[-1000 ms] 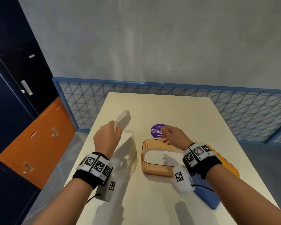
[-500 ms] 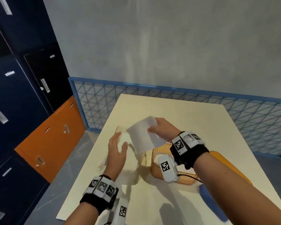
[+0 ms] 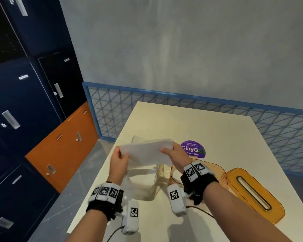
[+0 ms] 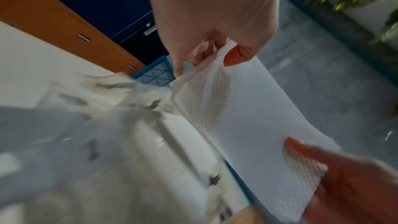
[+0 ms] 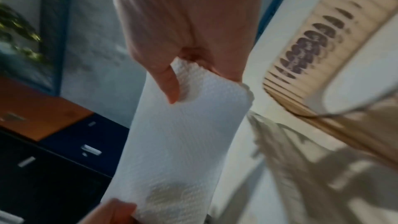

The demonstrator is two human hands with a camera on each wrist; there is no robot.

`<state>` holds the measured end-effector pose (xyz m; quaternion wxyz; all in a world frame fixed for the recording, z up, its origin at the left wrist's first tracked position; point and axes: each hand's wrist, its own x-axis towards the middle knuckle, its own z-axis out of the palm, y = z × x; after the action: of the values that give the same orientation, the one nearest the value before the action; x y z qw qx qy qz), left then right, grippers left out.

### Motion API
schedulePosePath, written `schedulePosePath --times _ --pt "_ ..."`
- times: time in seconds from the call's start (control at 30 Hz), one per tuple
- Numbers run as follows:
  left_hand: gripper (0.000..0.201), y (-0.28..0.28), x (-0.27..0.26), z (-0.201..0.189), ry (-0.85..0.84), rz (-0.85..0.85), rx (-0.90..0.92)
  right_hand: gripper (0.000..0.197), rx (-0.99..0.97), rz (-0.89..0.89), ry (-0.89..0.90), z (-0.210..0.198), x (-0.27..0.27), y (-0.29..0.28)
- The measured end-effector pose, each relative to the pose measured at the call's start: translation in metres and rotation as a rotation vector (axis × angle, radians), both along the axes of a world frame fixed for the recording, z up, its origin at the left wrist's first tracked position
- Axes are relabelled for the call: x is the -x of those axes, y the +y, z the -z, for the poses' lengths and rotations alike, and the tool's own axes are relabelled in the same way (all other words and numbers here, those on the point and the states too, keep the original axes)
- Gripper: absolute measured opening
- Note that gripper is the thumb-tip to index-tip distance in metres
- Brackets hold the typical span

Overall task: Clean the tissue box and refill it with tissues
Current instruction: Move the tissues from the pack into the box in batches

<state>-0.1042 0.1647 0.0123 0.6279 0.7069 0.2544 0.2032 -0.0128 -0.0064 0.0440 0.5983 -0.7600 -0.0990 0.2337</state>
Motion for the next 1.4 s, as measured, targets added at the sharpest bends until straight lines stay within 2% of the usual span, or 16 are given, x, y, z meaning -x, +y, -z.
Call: schedulePosePath --times 0.1,0.23,0.3,0.4,0.53,0.63,0.73,0.8,0.87,0.93,1.03,1.17,1.27,1.4 --pt "0.025 -0.01 0.006 0.024 0.129 0.053 -0.07 0.038 0.158 -0.015 -0.037 0.024 0.011 0.001" --pt "0.035 -0.011 0.007 0.031 0.157 0.04 -0.094 0.046 0.259 0.025 -0.107 0.034 0.015 0.007" --pt "0.03 -0.011 0.005 0.027 0.135 0.025 -0.123 0.044 0.251 0.045 -0.13 0.032 0.013 0.007" --pt "0.009 -0.015 -0.003 0.011 0.067 0.003 -0.175 0.035 0.209 0.072 -0.12 0.021 0.005 -0.001" --pt "0.009 -0.038 -0.028 -0.007 0.058 0.03 -0.227 0.033 0.212 0.141 -0.05 0.011 -0.012 -0.038" --pt "0.014 -0.068 -0.045 -0.012 0.178 0.152 -0.223 0.025 0.201 0.232 0.009 0.01 -0.02 -0.084" --pt "0.031 -0.099 -0.057 -0.009 0.331 0.289 -0.241 0.02 0.315 0.282 0.024 0.014 -0.017 -0.126" --pt "0.03 -0.115 -0.063 -0.002 0.427 0.355 -0.317 0.018 0.418 0.3 0.033 0.02 -0.015 -0.141" --pt "0.015 -0.128 -0.066 0.003 0.541 0.414 -0.446 0.013 0.559 0.283 0.021 0.027 -0.015 -0.149" --pt "0.024 -0.136 -0.068 0.007 0.615 0.439 -0.61 0.016 0.697 0.237 0.003 0.033 -0.016 -0.149" --pt "0.032 -0.142 -0.069 0.011 0.66 0.466 -0.885 0.033 0.841 0.195 -0.02 0.035 -0.017 -0.141" --pt "0.035 -0.148 -0.07 0.011 0.744 0.536 -1.153 0.034 0.978 0.134 -0.073 0.035 -0.016 -0.135" --pt "0.04 -0.153 -0.068 0.01 0.748 0.521 -1.218 0.032 1.03 0.132 -0.104 0.041 -0.015 -0.134" --pt "0.043 -0.162 -0.066 0.012 0.613 0.523 -1.298 0.032 1.053 0.139 -0.262 0.049 -0.009 -0.131"
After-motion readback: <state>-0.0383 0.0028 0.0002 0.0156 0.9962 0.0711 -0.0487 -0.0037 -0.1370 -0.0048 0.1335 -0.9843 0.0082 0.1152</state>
